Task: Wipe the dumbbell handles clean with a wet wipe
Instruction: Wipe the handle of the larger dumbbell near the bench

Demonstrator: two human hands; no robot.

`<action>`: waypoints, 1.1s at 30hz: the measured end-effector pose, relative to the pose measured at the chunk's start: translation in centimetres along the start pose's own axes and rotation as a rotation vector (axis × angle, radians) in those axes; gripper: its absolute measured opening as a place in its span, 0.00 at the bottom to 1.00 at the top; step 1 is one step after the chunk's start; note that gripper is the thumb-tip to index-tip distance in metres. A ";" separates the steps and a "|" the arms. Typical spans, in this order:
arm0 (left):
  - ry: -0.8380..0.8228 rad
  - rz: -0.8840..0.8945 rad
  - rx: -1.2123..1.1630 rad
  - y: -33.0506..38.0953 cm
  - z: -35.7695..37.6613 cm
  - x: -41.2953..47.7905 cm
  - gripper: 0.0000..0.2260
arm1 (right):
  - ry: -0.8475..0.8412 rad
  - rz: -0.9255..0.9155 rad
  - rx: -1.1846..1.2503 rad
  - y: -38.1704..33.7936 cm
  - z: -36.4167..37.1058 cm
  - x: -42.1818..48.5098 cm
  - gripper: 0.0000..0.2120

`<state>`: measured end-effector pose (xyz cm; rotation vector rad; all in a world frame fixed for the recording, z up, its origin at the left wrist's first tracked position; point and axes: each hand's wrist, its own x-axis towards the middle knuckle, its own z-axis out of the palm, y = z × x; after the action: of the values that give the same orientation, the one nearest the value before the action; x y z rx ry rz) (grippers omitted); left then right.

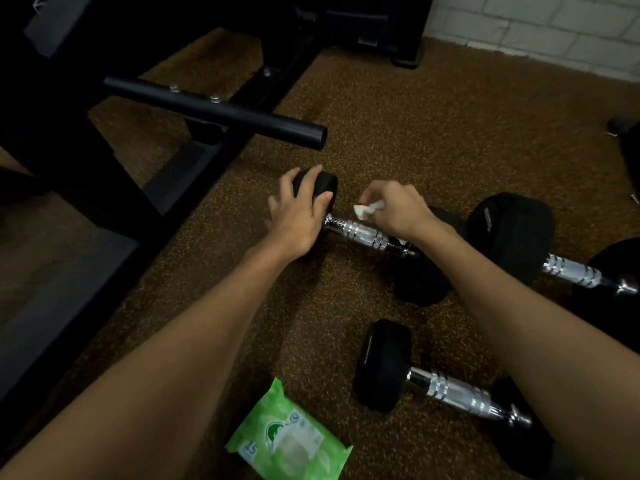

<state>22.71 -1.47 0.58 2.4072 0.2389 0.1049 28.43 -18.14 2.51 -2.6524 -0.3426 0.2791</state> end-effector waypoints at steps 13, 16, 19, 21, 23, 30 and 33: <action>0.003 0.013 -0.003 -0.3 0.1 0.3 0.21 | 0.079 -0.260 -0.132 0.7 1.0 -2.1 0.09; -0.005 0.003 -0.013 -0.1 0.1 0.5 0.21 | 0.109 -0.248 -0.113 -0.1 1.5 -2.2 0.08; -0.008 -0.001 -0.008 -0.1 0.1 0.6 0.21 | 0.076 -0.276 -0.163 -0.1 2.3 -3.7 0.08; 0.005 0.022 -0.002 -0.4 0.2 0.6 0.21 | 0.034 -0.300 -0.251 0.1 2.5 -4.8 0.08; 0.020 0.053 0.008 -0.7 0.4 0.6 0.21 | -0.005 -0.308 -0.296 0.1 1.9 -5.4 0.06; 0.019 0.049 0.007 -0.9 0.5 0.6 0.21 | 0.160 -0.101 -0.022 -0.1 0.8 -2.2 0.10; 0.022 0.059 0.002 -0.8 0.4 0.6 0.21 | 0.133 -0.058 0.020 -0.1 2.1 -1.7 0.12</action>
<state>23.28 -1.00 -0.30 2.4169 0.1777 0.1584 26.25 -17.74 0.97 -2.6202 -0.3701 0.0862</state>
